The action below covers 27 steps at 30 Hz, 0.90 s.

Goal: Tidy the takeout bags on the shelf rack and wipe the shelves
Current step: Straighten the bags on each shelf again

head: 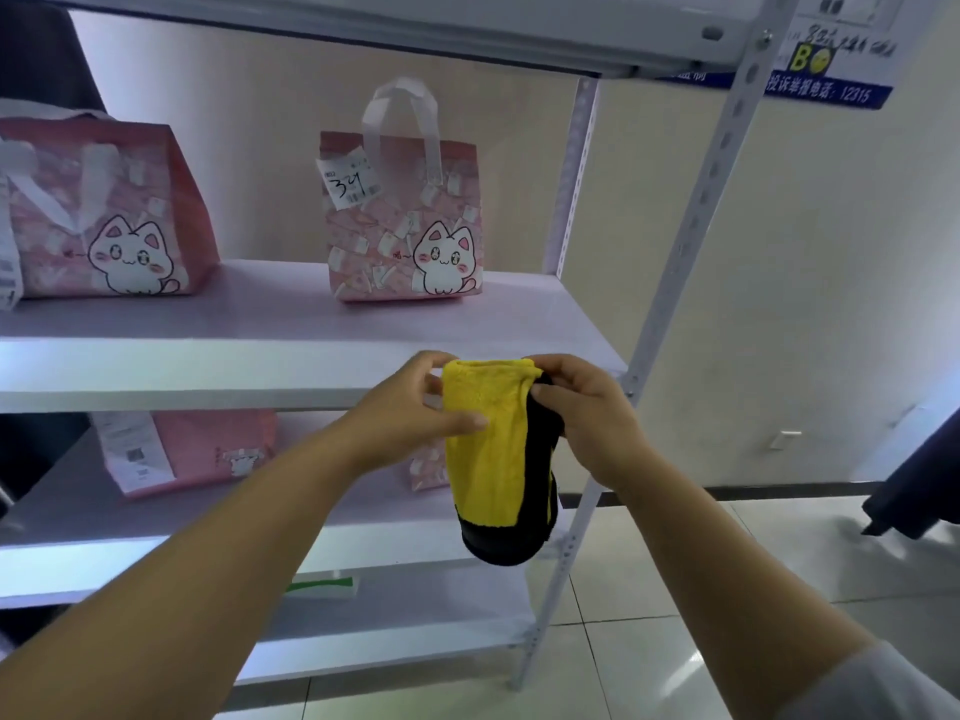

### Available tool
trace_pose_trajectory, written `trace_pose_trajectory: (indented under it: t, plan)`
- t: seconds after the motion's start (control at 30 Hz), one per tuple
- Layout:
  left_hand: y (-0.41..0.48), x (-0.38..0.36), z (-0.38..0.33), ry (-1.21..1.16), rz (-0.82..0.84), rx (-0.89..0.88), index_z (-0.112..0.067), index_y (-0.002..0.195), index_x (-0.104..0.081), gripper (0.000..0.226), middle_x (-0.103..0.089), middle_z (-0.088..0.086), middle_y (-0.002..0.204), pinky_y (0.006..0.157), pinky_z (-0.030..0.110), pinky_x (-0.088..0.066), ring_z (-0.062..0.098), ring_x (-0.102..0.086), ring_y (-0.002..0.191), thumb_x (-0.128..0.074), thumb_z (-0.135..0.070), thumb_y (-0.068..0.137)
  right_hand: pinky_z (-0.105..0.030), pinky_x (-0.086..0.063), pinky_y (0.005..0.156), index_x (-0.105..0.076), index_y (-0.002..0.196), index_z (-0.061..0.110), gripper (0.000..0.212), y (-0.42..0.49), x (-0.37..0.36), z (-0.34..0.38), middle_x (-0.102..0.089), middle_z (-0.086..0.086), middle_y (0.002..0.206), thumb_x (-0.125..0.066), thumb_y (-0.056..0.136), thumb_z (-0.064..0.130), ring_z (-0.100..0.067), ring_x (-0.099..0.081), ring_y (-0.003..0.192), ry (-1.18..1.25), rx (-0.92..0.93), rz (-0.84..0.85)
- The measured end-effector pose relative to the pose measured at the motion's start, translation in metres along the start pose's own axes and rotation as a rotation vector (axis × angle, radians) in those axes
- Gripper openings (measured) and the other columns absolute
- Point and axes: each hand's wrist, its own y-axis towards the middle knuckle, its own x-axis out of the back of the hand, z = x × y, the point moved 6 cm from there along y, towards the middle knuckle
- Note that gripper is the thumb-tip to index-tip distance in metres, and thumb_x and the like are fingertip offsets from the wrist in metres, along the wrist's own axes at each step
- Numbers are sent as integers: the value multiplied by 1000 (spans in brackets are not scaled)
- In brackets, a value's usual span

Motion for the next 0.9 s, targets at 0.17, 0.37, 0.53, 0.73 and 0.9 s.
trace_pose_trajectory:
  t: [0.17,0.37,0.53,0.73,0.9]
  plan:
    - [47,14,-10,-9,-37,-73,-26,103,-55,38,-65,-4,103,66,32,-58,12,-66,90,-77,-31,72,-17,-52,64,-64,97,19,36,38,3,9,-69,4,83,-42,90,-9,-4,-67,74,-10,27,43]
    - [99,14,-12,-88,93,-82,-24,106,-55,40,-68,0,102,61,30,-57,14,-70,81,-76,-35,74,-33,-55,79,-57,113,20,47,74,22,6,-63,-2,96,-65,77,-10,-17,-64,86,-283,15,-18]
    - [144,2,-9,-191,215,20,-11,115,-52,46,-68,10,102,65,36,-59,23,-72,79,-74,-26,78,-45,-54,83,-42,131,7,61,117,51,1,-60,-18,107,-67,77,-8,-31,-62,92,-357,-161,-211]
    - [188,-12,-3,-55,191,77,-7,107,-50,47,-67,12,95,62,34,-59,24,-71,74,-79,-21,72,-28,-45,62,-46,129,12,53,154,71,-10,-56,-9,110,-68,81,10,-23,-56,87,-838,-348,-218]
    - [221,-25,2,152,129,57,-8,89,-58,35,-67,11,87,65,35,-59,23,-68,73,-77,-31,71,-35,-44,60,-56,111,-7,32,187,81,-24,-59,-23,90,-58,81,2,-24,-51,72,-982,-364,-217]
